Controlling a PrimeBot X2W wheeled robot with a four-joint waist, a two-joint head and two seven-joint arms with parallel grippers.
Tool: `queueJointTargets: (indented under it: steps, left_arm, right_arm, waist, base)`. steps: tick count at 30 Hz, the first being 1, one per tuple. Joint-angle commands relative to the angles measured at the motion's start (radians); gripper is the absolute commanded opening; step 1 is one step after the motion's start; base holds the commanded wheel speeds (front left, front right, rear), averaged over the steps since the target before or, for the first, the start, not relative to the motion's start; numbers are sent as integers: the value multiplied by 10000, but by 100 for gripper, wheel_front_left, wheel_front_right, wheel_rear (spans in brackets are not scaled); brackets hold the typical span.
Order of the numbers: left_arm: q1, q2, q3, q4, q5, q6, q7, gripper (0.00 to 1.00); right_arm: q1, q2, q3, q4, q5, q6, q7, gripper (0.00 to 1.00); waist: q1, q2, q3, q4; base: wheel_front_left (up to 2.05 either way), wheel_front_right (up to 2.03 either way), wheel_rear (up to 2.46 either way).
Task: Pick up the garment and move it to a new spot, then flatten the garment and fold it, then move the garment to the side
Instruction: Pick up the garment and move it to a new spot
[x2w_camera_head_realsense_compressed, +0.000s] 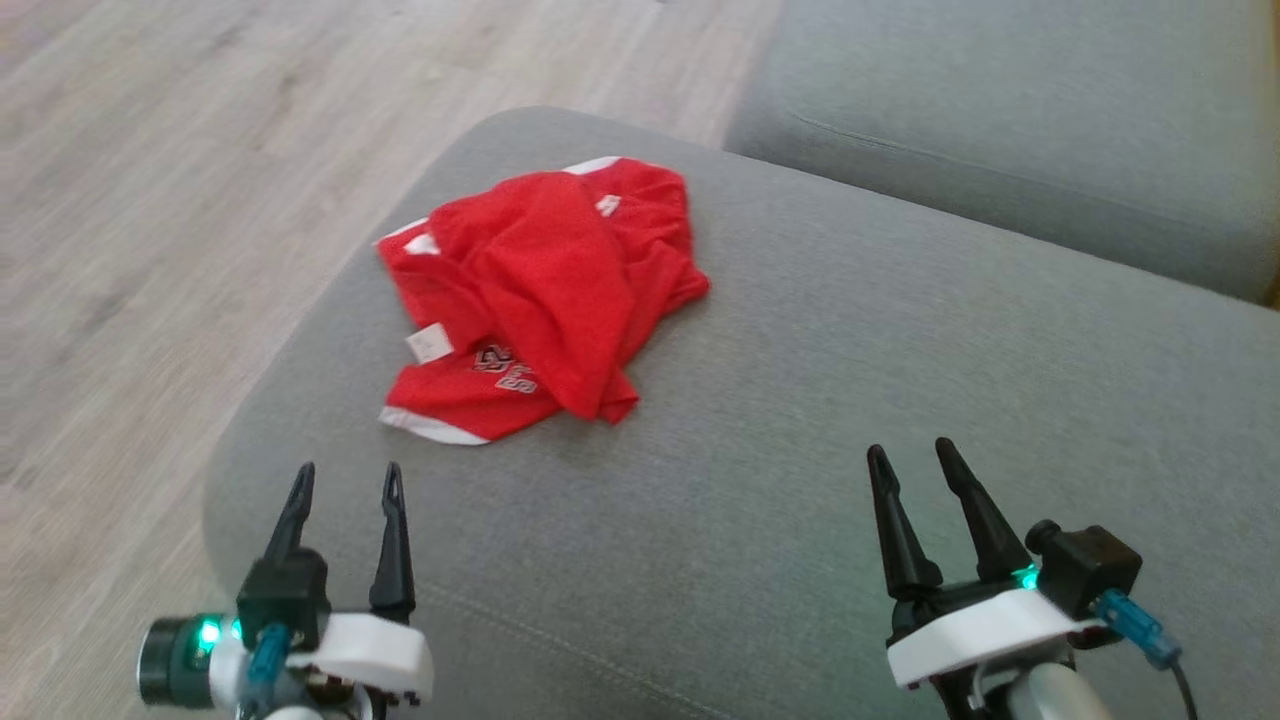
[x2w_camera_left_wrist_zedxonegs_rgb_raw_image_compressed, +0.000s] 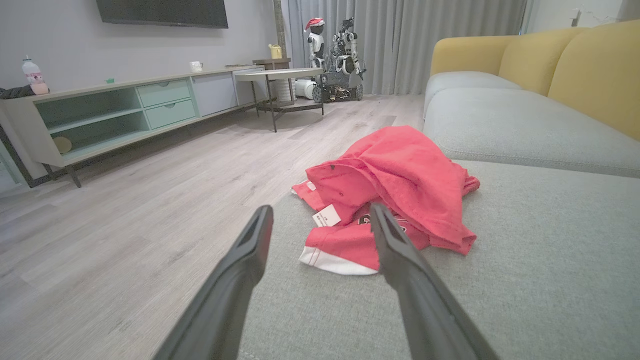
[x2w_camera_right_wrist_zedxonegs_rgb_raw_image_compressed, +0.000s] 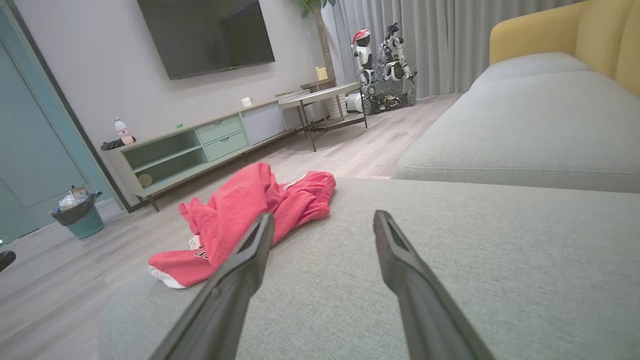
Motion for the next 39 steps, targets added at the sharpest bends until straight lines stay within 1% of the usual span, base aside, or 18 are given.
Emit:
queueJointTargets:
  steps: [1,4,11,15,18,23,26,29,31,32,33,34,37,39]
  left_arm:
    - [-279,66,361,-389,82,-45,-122,100]
    - [-196,91,467,-418,79,-37,-122,100]
    - [-195,64,719,-608,88,43,-122,100]
    - [-279,54,795,-572,58,-41,-122,100]
    - [-384,65,936,-570,-12,-85,-122,100]
    - [-945,181,1310,-462,-296,-337,-122,100]
    - [-1610,295,1586,-197,-582,-607,-122,100]
    - [-2458,532,1726,483,-896,-1068,-107,100]
    - [-3151,755,1740,1032,-1095,-1434,133,100]
    - [-3509,862,1736,1306,-1190,-1608,347,100]
    - [-4251,1035,1826,1831,-1485,-1914,802,100]
    - [-4607,1148,1849,2094,-1603,-2075,1063,100]
    - [-5656,1402,1917,2942,-2032,-2476,1980,100]
    - [-6292,1706,1822,3469,-2079,-2663,2492,100]
  right_arm:
    - [-201,-79,256,-262,96,-7,-111,100]
    - [-174,-79,444,-215,114,-7,-111,100]
    - [-318,-79,612,-108,183,-7,-111,100]
    - [-312,-79,586,-88,243,-7,-111,100]
    - [-268,-79,549,-136,231,-7,-111,100]
    - [-399,-79,334,-216,9,-7,-111,100]
    - [-549,-79,119,-294,-193,-7,-111,100]
    - [-706,-79,-122,-380,-395,-7,-111,100]
    - [-825,-79,-272,-456,-539,-7,-111,100]
    - [-886,-79,-348,-489,-610,-7,-110,100]
    - [-1026,-79,-484,-564,-742,-7,-107,100]
    - [-1099,-79,-541,-611,-790,-7,-102,100]
    - [-1300,-79,-690,-757,-887,-7,-80,100]
    - [-1428,-79,-694,-847,-932,-7,-66,100]
  waist:
    - [0,0,-75,298]
    - [0,0,-72,450]
    - [0,0,15,521]
    - [0,0,-27,482]
    - [0,0,58,322]
    - [0,0,544,-166]
    - [0,0,956,-504]
    - [0,0,1391,-861]
    - [0,0,1698,-1105]
    - [0,0,1834,-1213]
    - [0,0,2135,-1455]
    - [0,0,2295,-1589]
    - [0,0,2702,-1918]
    - [0,0,2962,-2152]
  base:
    - [0,0,0]
    - [0,0,0]
    - [0,0,0]
    - [0,0,0]
    - [0,0,0]
    - [0,0,0]
    - [0,0,0]
    - [0,0,0]
    - [0,0,0]
    - [0,0,0]
    - [0,0,0]
    - [0,0,0]
    - [0,0,0]
    - [0,0,0]
